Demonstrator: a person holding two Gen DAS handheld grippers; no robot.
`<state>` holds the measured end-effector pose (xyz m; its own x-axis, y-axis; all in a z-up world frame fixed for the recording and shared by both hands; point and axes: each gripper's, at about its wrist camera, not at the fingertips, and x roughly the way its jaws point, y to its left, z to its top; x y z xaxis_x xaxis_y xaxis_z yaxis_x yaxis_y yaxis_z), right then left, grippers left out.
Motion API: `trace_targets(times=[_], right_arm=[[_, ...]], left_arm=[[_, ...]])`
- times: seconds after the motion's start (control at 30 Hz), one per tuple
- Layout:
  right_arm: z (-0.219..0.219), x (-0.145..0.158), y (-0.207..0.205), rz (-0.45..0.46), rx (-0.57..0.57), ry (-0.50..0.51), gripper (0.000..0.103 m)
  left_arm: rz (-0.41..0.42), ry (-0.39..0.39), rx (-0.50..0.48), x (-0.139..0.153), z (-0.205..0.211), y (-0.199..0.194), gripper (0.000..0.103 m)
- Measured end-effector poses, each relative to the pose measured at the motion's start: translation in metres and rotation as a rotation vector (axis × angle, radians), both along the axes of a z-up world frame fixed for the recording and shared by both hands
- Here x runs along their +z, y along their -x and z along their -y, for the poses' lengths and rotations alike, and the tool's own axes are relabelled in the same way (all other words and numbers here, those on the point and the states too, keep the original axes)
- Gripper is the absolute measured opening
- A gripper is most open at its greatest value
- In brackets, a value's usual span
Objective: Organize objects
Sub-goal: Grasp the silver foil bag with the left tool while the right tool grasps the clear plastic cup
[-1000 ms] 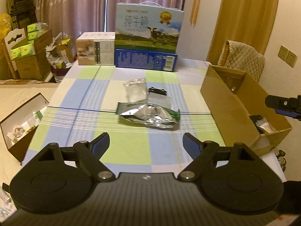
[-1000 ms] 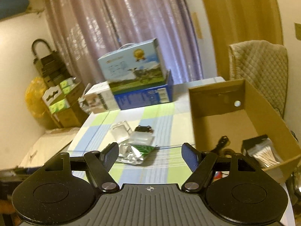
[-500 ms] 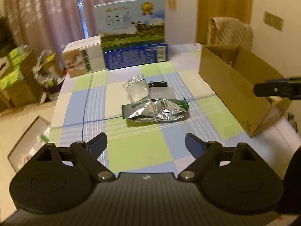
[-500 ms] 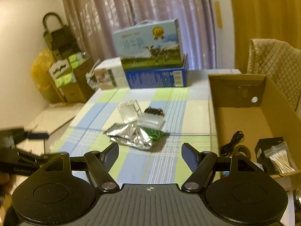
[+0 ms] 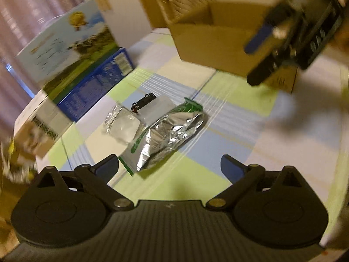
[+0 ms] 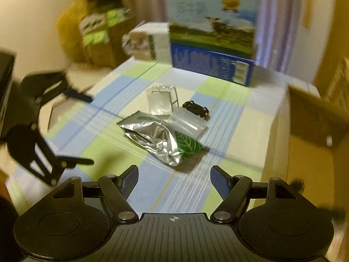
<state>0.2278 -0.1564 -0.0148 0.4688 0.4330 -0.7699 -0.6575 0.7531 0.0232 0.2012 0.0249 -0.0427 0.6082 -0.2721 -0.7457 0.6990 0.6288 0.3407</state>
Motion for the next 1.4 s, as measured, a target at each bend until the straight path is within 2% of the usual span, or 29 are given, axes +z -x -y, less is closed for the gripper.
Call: trace_targets(times=[0.1, 0.37, 0.53, 0.6, 0.73, 0.77, 0.83, 0.97, 1.2, 1.3, 1.4], right_arm=[[-0.010, -0.006, -0.025, 0.021, 0.080, 0.077, 0.071], [-0.025, -0.031, -0.076, 0.012, 0.185, 0.177, 0.071], [-0.032, -0.046, -0.093, 0.004, 0.197, 0.229, 0.070], [-0.034, -0.048, -0.099, 0.002, 0.196, 0.231, 0.070], [-0.038, -0.052, -0.110, -0.006, 0.193, 0.238, 0.070], [-0.040, -0.053, -0.112, -0.007, 0.193, 0.238, 0.070], [-0.044, -0.055, -0.115, -0.012, 0.204, 0.237, 0.070], [-0.058, -0.061, -0.122, -0.022, 0.243, 0.241, 0.070], [-0.082, -0.078, -0.144, -0.048, 0.270, 0.202, 0.070], [-0.089, -0.084, -0.152, -0.088, 0.252, 0.151, 0.070], [-0.095, -0.093, -0.160, -0.158, 0.160, 0.061, 0.070]], left_arm=[[-0.004, -0.039, -0.081, -0.013, 0.004, -0.025, 0.098], [-0.026, -0.138, -0.257, -0.057, 0.023, -0.078, 0.098], [-0.038, -0.199, -0.316, -0.083, 0.033, -0.097, 0.096], [-0.066, -0.217, -0.334, -0.090, 0.037, -0.104, 0.087], [-0.076, -0.230, -0.359, -0.098, 0.042, -0.115, 0.086], [-0.081, -0.227, -0.358, -0.098, 0.043, -0.117, 0.083], [-0.115, -0.202, -0.340, -0.097, 0.041, -0.123, 0.075], [-0.130, -0.211, -0.280, -0.094, 0.030, -0.114, 0.052], [-0.201, -0.167, -0.027, -0.085, -0.012, -0.073, 0.050], [-0.264, -0.094, 0.088, -0.078, -0.036, -0.061, 0.049], [-0.305, -0.019, 0.239, -0.072, -0.060, -0.053, 0.049]])
